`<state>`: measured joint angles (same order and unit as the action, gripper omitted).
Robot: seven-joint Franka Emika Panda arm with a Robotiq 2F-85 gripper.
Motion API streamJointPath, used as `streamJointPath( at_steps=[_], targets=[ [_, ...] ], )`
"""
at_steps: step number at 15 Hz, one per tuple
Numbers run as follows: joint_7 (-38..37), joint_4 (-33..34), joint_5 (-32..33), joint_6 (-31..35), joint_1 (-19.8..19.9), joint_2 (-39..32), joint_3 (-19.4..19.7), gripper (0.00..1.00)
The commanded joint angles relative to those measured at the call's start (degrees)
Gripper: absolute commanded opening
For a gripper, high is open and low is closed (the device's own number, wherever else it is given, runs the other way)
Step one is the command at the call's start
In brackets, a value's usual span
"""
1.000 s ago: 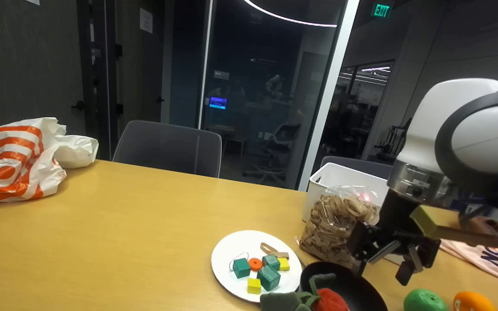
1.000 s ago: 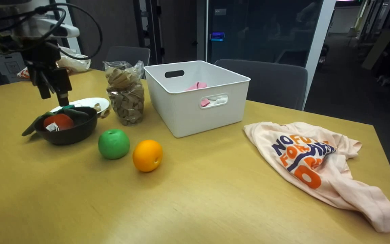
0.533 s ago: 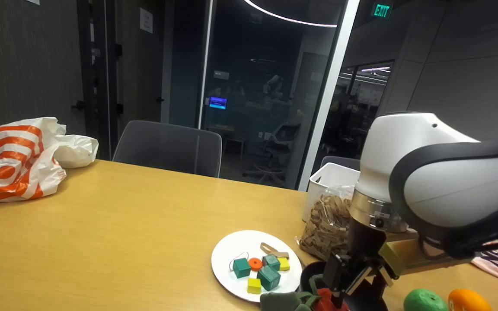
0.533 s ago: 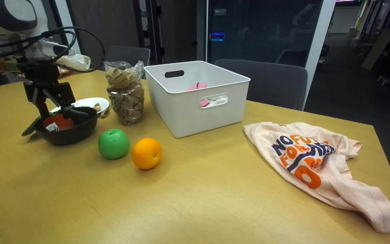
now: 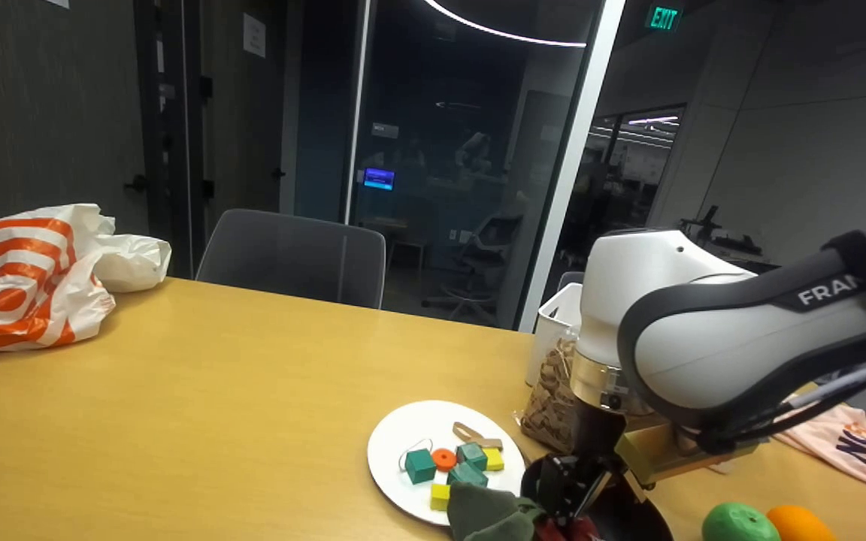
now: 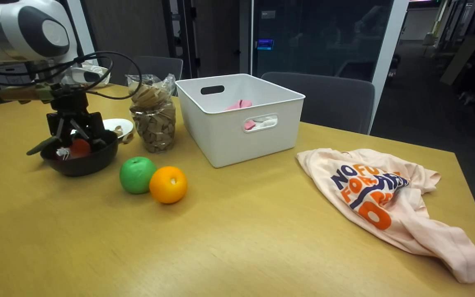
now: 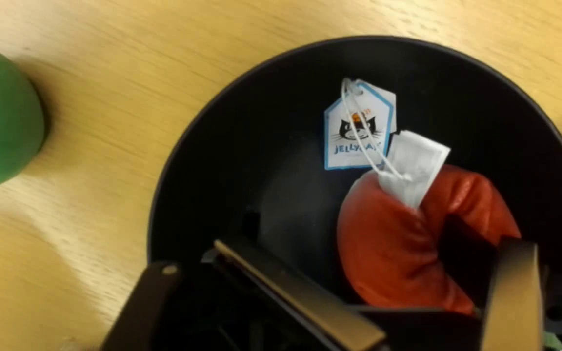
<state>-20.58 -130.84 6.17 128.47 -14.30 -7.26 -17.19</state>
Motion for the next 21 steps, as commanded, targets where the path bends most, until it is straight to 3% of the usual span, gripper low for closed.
streamJointPath(
  at_steps=[1,8,16,21],
  targets=[
    [0.6,3.2,0.4,-1.7,-1.3,-2.4,1.4,0.58],
    [1.9,5.6,-2.5,-6.4,-0.7,-1.2,2.2,0.05],
    [6.7,8.2,-9.5,-14.5,1.9,8.9,4.7,0.06],
    [4.1,6.9,0.2,-22.7,5.7,21.6,7.6,0.06]
  ],
)
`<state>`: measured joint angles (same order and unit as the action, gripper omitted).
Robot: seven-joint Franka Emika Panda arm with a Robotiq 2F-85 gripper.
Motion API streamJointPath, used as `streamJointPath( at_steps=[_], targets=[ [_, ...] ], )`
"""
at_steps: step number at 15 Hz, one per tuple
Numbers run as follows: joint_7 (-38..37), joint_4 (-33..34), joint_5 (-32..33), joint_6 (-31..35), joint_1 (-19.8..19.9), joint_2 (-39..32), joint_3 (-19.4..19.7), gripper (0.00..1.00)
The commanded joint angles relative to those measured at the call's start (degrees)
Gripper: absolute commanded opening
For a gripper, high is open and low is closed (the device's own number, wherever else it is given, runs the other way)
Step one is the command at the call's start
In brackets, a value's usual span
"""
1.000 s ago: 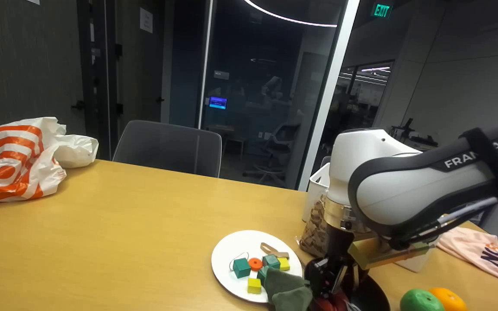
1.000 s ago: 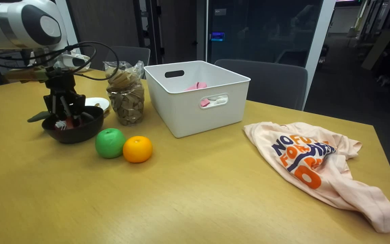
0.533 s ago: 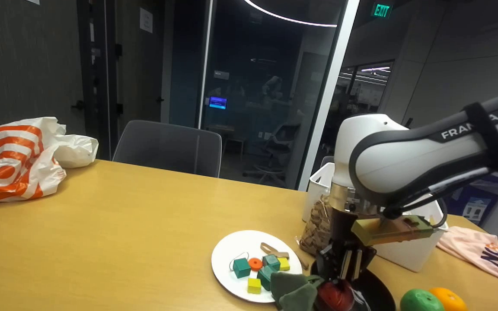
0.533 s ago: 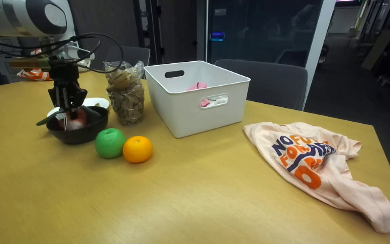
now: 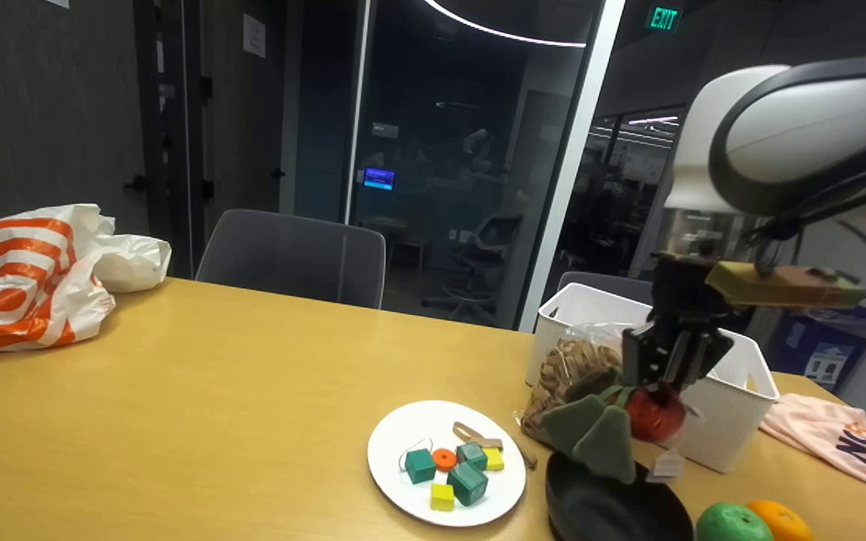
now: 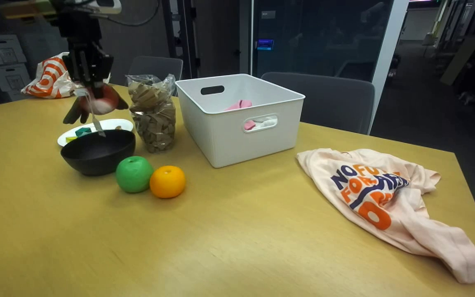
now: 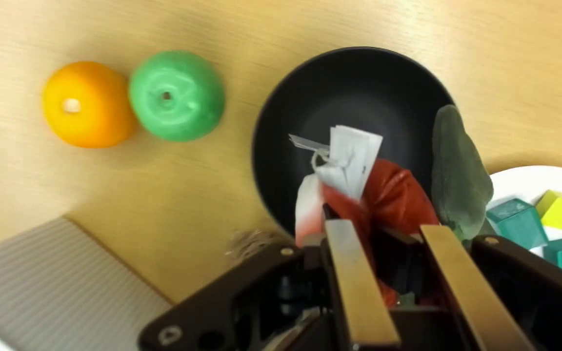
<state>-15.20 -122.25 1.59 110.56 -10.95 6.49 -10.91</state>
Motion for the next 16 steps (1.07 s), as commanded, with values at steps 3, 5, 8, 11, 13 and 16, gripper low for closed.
streamJointPath(
  at_steps=[3,5,8,11,13,16],
  targets=[
    [-3.7,-3.1,11.7,-10.1,6.8,13.3,3.2,0.06],
    [-5.6,-4.0,14.6,-12.5,9.8,14.3,4.5,0.06],
    [-9.2,-7.3,15.9,-10.1,13.6,12.1,6.9,0.06],
    [-13.3,-11.9,14.6,-4.2,15.9,7.4,8.9,0.06],
    [-16.7,-14.6,14.9,1.0,16.7,3.3,9.5,0.05],
    [-20.5,-16.7,16.6,7.5,17.2,-2.8,10.5,0.07]
  ],
)
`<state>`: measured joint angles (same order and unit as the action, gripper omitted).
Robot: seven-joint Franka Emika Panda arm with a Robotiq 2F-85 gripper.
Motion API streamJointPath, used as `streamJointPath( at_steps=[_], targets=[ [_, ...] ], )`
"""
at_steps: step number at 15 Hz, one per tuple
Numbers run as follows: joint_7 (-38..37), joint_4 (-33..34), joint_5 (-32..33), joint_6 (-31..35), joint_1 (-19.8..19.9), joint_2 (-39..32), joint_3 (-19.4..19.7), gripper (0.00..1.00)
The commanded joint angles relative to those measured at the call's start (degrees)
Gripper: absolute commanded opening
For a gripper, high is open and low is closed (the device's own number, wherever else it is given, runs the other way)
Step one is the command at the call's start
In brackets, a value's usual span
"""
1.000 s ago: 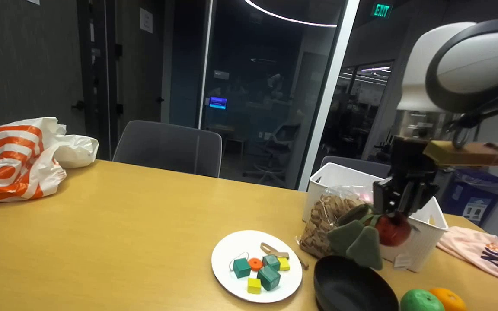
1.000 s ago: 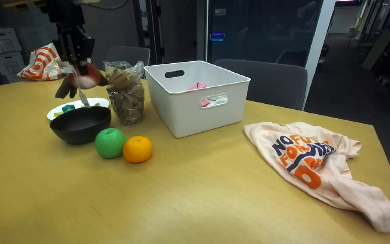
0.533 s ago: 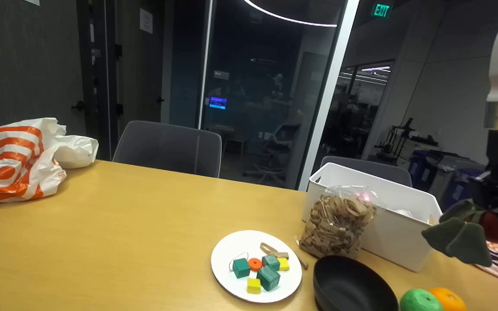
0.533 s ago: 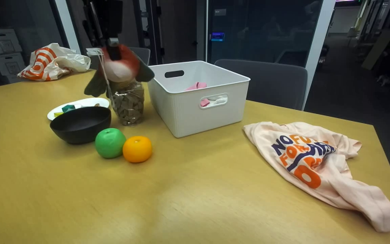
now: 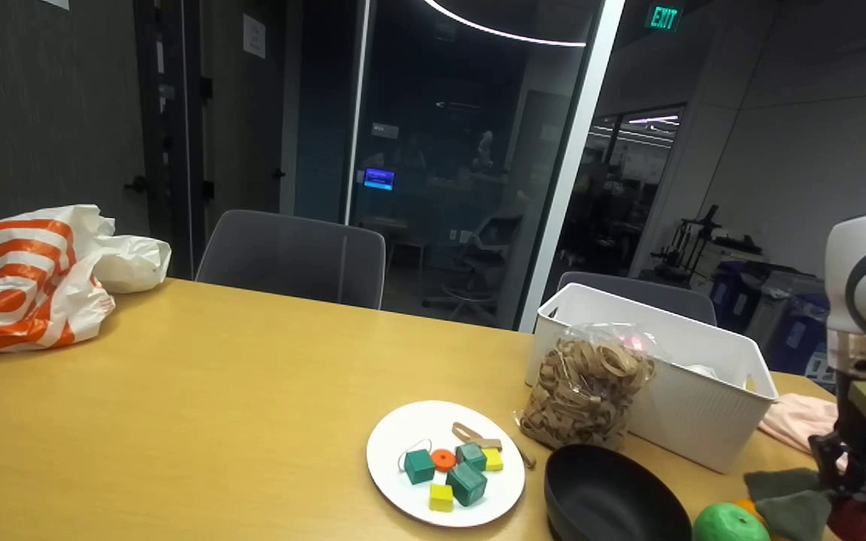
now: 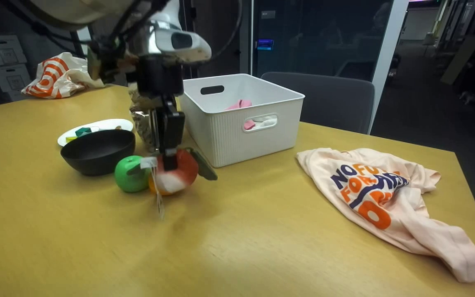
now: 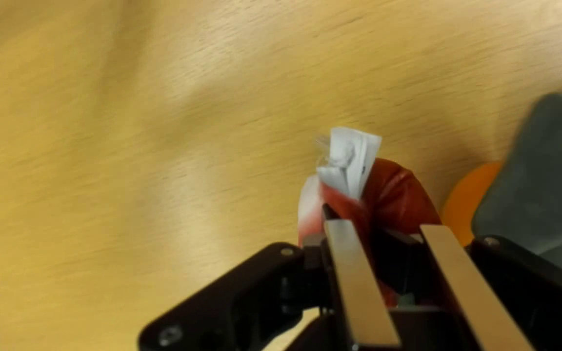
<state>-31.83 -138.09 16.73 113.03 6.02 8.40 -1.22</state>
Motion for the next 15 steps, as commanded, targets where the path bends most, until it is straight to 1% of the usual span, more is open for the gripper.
streamJointPath(
  at_steps=[1,2,3,4,6,8,9,10,11,12,14,15],
  targets=[
    [-4.7,-0.9,1.4,6.2,0.1,-6.6,1.2,0.07],
    [-5.3,-0.9,1.2,7.1,-0.1,-8.1,1.7,0.07],
    [-5.9,-0.9,1.1,8.0,-0.4,-9.1,2.1,0.12],
    [-6.6,-0.5,1.4,8.3,-0.6,-9.9,2.4,0.36],
    [-7.4,0.0,2.2,8.2,-1.1,-9.1,2.8,0.39],
    [-8.4,0.7,4.5,6.3,-1.6,-6.2,2.7,0.54],
    [-8.1,1.1,5.2,5.0,-1.8,-4.3,2.4,0.63],
    [-7.3,1.5,5.0,3.0,-2.1,-2.0,1.9,0.69],
    [-6.8,2.0,4.7,1.5,-2.4,-0.3,1.6,0.76],
    [-5.9,2.5,3.6,-0.1,-2.8,1.9,1.1,0.85],
    [-3.5,3.1,0.4,-0.5,-3.9,6.6,0.0,1.0],
    [-2.4,3.0,-0.5,1.0,-4.7,8.9,-0.7,1.0]
  ],
)
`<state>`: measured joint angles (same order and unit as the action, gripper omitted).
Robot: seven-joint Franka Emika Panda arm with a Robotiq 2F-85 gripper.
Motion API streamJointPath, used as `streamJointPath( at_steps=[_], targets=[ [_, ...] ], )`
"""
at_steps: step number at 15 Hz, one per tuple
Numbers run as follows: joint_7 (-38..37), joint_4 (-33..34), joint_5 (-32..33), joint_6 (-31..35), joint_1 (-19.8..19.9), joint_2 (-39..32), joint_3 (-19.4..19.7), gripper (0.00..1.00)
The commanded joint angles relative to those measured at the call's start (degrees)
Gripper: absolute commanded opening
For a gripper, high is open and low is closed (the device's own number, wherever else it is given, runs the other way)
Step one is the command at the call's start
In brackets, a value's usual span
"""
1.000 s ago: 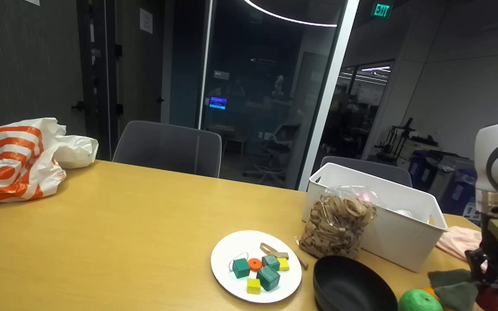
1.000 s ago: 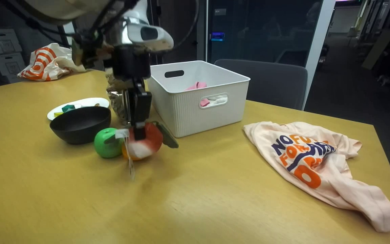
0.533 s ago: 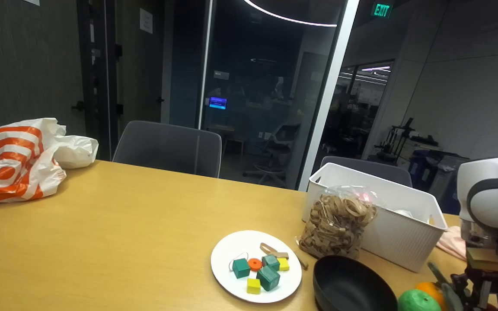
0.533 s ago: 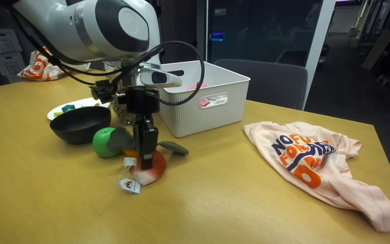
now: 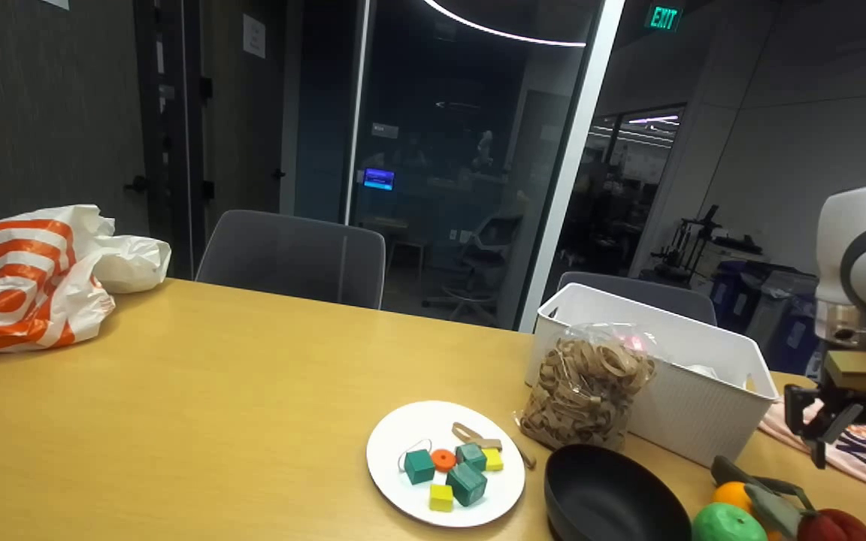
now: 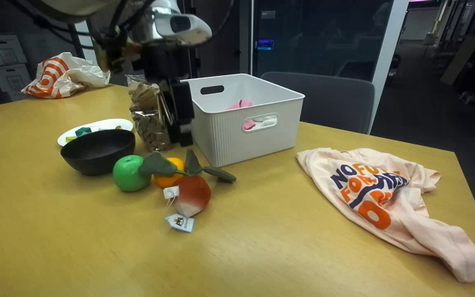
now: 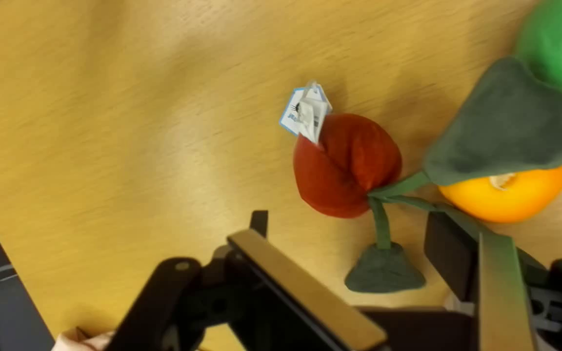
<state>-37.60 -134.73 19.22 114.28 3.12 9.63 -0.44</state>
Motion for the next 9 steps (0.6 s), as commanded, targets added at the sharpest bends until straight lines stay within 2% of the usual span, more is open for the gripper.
streamJointPath(
  at_steps=[1,4,9],
  targets=[
    [4.0,0.1,-4.1,0.4,-2.4,9.3,-2.3,1.0],
    [4.1,2.0,-5.8,4.0,-4.1,11.7,-5.5,1.0],
    [5.6,4.2,-7.3,16.3,-5.9,8.9,-9.2,1.0]
  ],
)
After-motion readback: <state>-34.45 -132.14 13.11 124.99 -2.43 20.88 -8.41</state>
